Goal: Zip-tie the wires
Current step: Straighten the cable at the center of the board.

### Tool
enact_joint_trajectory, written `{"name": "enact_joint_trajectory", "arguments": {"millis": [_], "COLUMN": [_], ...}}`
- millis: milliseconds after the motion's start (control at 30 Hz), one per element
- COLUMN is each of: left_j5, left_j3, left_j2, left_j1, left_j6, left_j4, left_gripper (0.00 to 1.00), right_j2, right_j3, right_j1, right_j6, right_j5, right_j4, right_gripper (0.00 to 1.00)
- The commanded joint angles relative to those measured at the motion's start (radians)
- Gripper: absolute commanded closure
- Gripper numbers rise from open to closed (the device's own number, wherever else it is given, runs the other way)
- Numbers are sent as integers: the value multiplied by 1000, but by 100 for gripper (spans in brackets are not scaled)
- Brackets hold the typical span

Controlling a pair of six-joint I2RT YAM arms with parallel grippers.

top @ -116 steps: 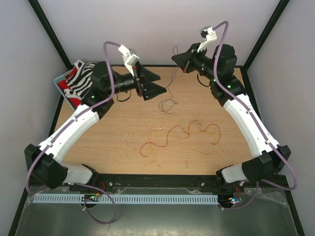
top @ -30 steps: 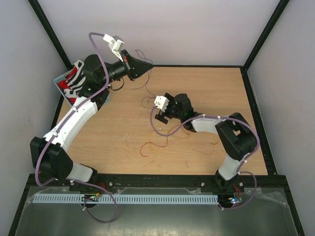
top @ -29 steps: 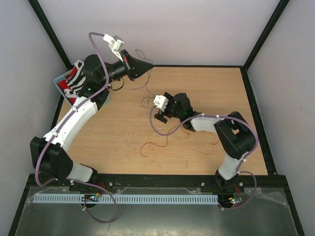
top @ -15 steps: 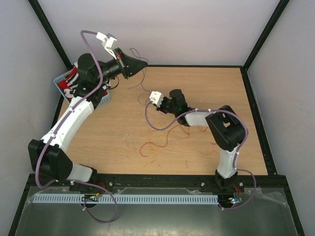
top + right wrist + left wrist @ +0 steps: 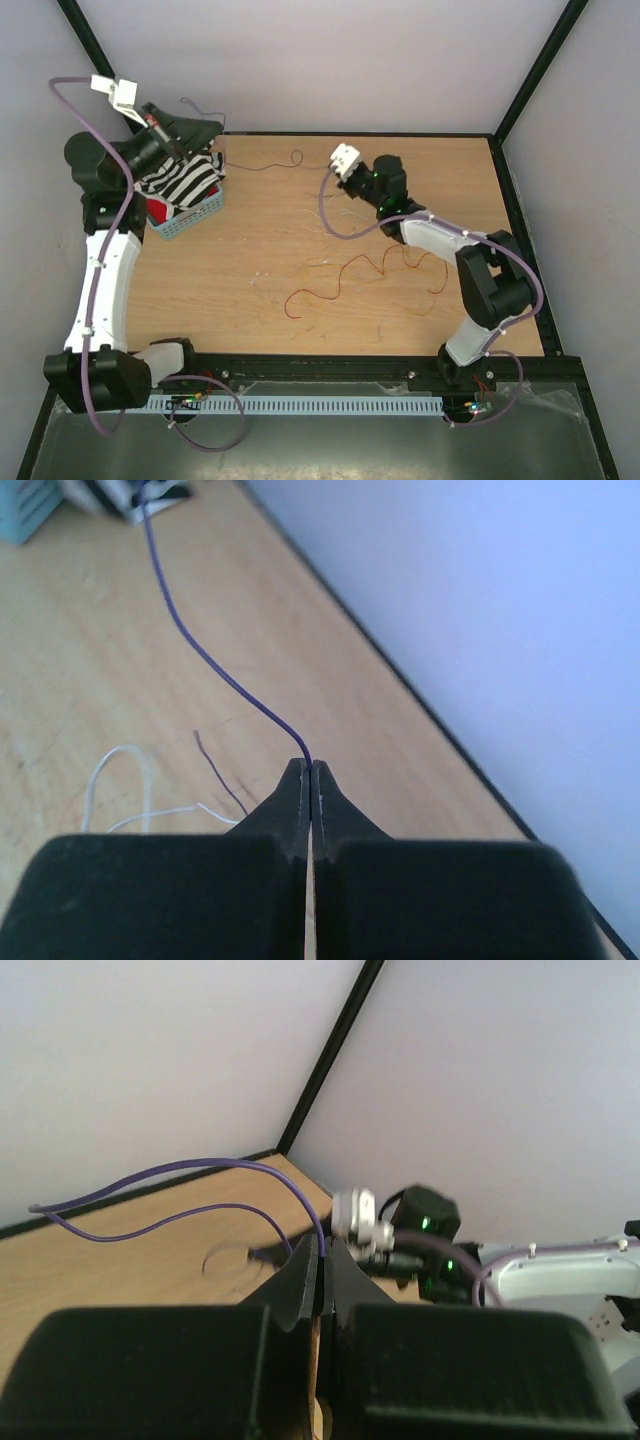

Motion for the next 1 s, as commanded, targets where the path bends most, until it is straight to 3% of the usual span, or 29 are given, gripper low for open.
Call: {"name": "enact_joint_trajectory", "arguments": {"millis": [0,300,600,767,967], "left_j5": [160,236,221,167,110], "left_j3": [-66,-209,-173,-97,-111], "left_j2": [-58,-160,-187,-161,-141], "left_j1": [82,146,171,170,170], "left_j6": [-102,-65,209,451,467], "left_j4": [-16,-117,-469,-804,-825], "left_gripper": [100,100,100,100,100], "right_j2": [-94,-334,-535,-615,-690], "right_j3": [100,135,20,-21,-39], "right_j1": [-69,-254,-447,-566,-625], "right_j6": [138,359,404,418,366], "right_j5": [47,212,275,323,447], "right_j4": [-61,-289,-453,-525,-622], "right_gripper": [100,100,100,100,100]}}
